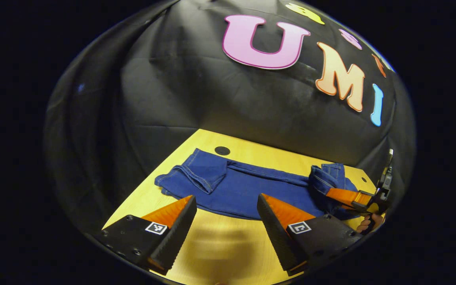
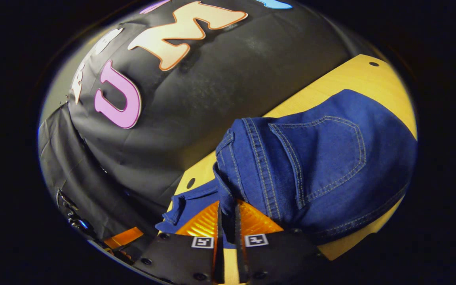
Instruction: Grasp the waist and the cuffs of the jeans and fold them to make the two legs overlap; first hold the waist and fold one-third of the jeans toward the cuffs, then hold the cuffs and fold the remaining one-third in the same direction to finish folding.
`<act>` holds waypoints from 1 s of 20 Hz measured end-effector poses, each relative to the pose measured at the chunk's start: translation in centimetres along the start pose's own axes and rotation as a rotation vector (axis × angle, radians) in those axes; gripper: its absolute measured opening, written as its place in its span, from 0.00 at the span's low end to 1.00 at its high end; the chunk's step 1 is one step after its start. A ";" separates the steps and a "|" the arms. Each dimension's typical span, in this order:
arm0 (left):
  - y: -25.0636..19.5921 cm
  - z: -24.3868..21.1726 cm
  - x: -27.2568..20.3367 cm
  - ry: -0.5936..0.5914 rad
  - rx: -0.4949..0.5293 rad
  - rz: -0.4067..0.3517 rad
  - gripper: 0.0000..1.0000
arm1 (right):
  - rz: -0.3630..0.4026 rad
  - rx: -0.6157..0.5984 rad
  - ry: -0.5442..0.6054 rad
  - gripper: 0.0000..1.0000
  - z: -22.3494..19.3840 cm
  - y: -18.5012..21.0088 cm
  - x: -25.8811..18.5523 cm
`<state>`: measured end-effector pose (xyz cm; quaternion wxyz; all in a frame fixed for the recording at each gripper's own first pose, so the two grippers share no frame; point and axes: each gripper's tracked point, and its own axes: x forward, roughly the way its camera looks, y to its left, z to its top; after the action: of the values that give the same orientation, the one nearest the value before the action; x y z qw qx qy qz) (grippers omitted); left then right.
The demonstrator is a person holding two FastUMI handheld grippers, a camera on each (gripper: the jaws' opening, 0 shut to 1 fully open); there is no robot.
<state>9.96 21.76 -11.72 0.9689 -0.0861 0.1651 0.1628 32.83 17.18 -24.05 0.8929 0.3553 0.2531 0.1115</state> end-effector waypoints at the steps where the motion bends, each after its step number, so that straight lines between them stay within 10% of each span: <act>1: 0.6 0.1 0.3 -0.007 -0.009 0.014 0.95 | 0.011 0.008 0.011 0.15 -0.1 0.3 -0.2; 2: 1.1 0.1 0.7 -0.010 -0.021 0.027 0.94 | 0.036 0.023 0.021 0.19 -0.1 1.0 -0.3; 6: 3.6 0.6 2.3 -0.026 -0.056 0.071 0.94 | 0.052 0.018 0.027 0.89 -0.1 2.6 -1.7; 20: 9.6 -1.3 8.6 0.078 0.039 0.129 0.94 | -0.205 -0.042 -0.264 0.98 16.5 -4.1 -18.7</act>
<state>13.93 32.84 -17.02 0.9507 -0.0628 0.2113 0.2182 25.88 -2.38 -9.71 0.9324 0.3203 0.1660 -0.0225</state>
